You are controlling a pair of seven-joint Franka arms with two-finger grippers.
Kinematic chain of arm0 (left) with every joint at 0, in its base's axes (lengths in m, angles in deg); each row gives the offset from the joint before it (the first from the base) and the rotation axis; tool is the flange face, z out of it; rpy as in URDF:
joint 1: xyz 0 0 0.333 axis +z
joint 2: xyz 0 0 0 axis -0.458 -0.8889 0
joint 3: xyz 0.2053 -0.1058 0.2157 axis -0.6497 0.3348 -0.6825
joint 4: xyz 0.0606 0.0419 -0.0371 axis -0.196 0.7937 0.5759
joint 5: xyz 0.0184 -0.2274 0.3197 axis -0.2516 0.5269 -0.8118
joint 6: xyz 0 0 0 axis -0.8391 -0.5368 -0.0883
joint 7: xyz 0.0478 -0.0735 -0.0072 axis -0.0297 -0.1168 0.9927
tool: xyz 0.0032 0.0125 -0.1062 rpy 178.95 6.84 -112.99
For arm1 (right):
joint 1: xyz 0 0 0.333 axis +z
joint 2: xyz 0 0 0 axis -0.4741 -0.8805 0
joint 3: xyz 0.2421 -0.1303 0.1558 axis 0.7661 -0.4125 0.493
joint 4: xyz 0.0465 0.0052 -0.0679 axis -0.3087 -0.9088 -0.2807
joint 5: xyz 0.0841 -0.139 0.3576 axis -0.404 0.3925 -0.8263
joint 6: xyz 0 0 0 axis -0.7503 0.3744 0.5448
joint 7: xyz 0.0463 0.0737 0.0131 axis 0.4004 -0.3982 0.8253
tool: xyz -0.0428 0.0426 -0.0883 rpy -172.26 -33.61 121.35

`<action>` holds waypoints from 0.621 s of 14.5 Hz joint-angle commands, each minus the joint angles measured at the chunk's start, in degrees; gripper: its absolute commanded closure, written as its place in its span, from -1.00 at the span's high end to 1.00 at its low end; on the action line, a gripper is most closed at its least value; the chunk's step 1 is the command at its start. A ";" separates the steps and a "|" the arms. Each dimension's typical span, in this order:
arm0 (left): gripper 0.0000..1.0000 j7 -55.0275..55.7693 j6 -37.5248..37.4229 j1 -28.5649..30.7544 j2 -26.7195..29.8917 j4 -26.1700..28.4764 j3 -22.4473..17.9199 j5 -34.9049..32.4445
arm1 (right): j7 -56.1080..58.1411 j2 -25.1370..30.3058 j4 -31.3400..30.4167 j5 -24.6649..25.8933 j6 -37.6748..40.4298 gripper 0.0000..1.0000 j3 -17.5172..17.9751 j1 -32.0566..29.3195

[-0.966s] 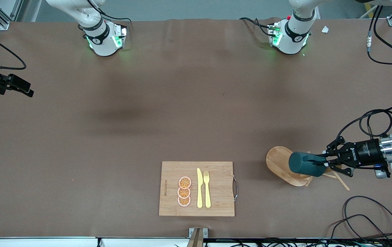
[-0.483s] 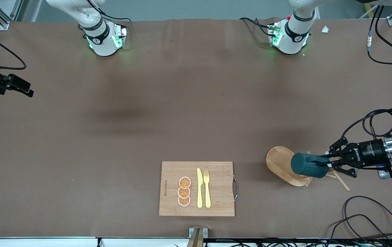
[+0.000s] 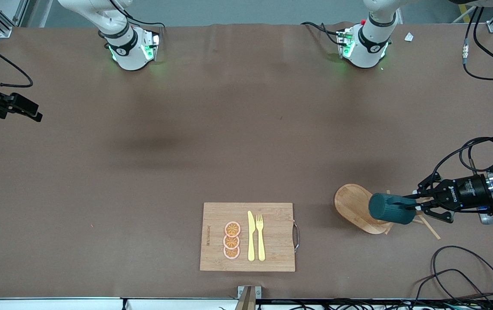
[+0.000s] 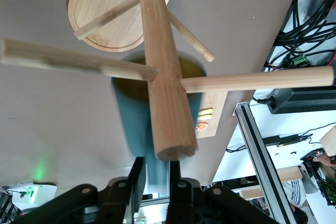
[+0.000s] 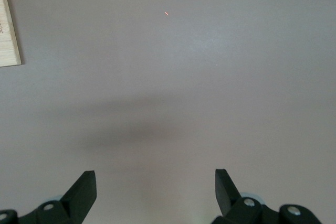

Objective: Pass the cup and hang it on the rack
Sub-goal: 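Slide the mug handle onto a rack peg with the left gripper, then open the left gripper and draw it back from the rack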

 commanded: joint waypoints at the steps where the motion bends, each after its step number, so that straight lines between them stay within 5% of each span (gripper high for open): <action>1: 0.12 -0.91 -0.76 0.29 -0.42 -0.91 0.38 1.25 | 0.32 1.32 -1.09 -0.80 0.00 1.00 0.15 -0.42; 3: 0.79 -0.91 -0.76 0.20 -0.08 -1.00 0.73 1.25 | 0.32 1.32 -1.09 -0.80 0.01 1.00 0.15 -0.42; 4: 0.91 -0.91 -0.84 0.20 0.28 -0.91 0.90 1.17 | 0.32 1.32 -1.09 -0.80 0.01 1.00 0.15 -0.42; 9: 0.97 -3.98 -4.62 -0.15 5.01 -1.26 0.99 -1.28 | 0.32 1.32 -1.09 -0.80 0.01 1.00 0.15 -0.42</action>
